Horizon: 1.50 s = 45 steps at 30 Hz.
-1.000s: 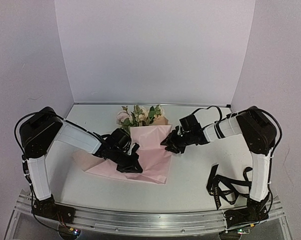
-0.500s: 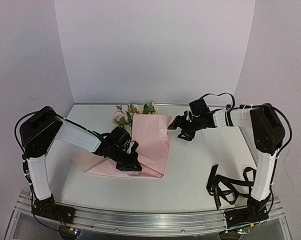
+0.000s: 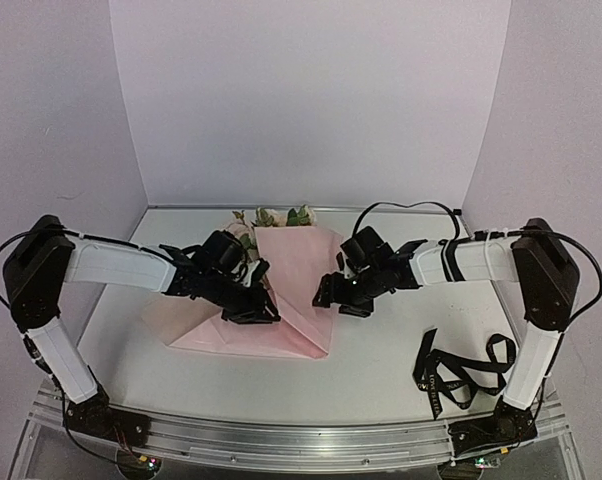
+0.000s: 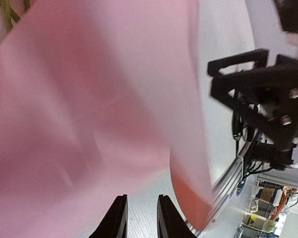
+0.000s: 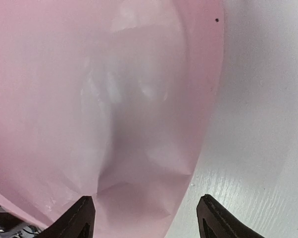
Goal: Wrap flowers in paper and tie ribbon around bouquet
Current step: Adjust the 2/3-folded wrapping paper at the center of the board.
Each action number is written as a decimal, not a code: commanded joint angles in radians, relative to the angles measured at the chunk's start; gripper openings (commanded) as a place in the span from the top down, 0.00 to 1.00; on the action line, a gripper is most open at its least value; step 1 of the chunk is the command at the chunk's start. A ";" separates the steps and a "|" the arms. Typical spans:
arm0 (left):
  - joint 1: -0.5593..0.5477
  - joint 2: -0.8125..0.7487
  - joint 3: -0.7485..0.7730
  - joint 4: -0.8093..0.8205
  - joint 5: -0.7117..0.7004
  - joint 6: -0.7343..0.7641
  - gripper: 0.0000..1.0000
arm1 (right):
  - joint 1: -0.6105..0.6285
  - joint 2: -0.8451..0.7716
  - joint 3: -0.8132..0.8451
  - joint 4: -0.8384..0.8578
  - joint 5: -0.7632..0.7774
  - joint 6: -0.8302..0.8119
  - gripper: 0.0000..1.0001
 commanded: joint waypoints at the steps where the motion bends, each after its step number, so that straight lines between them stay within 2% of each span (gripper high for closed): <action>1: 0.082 -0.150 -0.078 0.026 -0.030 -0.081 0.74 | 0.055 0.017 0.016 -0.050 0.095 -0.010 0.32; 4: 0.118 -0.185 -0.131 0.086 -0.033 -0.131 0.69 | 0.088 0.034 0.014 -0.054 0.097 -0.001 0.38; 7: 0.135 -0.164 -0.153 0.181 0.017 -0.153 0.55 | 0.113 0.043 0.006 -0.055 0.097 0.012 0.39; 9: 0.137 -0.141 -0.165 0.274 0.055 -0.165 0.50 | 0.125 0.050 0.006 -0.056 0.099 0.015 0.40; 14: 0.134 -0.111 -0.211 0.467 0.098 -0.194 0.44 | 0.149 0.057 0.009 -0.060 0.106 0.018 0.40; 20: 0.119 0.004 -0.121 0.407 0.085 -0.147 0.43 | 0.157 0.060 0.009 -0.066 0.108 0.016 0.40; 24: 0.106 0.066 -0.059 0.335 0.032 -0.124 0.46 | 0.158 0.048 -0.003 -0.068 0.114 0.017 0.40; 28: 0.105 0.103 -0.041 0.373 0.043 -0.138 0.50 | 0.159 0.048 -0.010 -0.070 0.111 0.020 0.41; 35: 0.097 0.162 0.012 0.297 0.007 -0.151 0.89 | 0.152 0.000 -0.030 -0.076 0.110 0.024 0.41; 37: 0.096 0.163 0.010 0.265 -0.014 -0.151 0.95 | 0.124 -0.037 -0.043 -0.075 0.090 0.033 0.41; 41: 0.097 0.162 0.009 0.220 -0.040 -0.148 1.00 | 0.066 -0.101 -0.071 -0.020 0.022 0.049 0.42; 45: 0.096 0.156 0.004 0.208 -0.046 -0.150 1.00 | 0.043 -0.081 -0.060 0.066 -0.083 0.092 0.48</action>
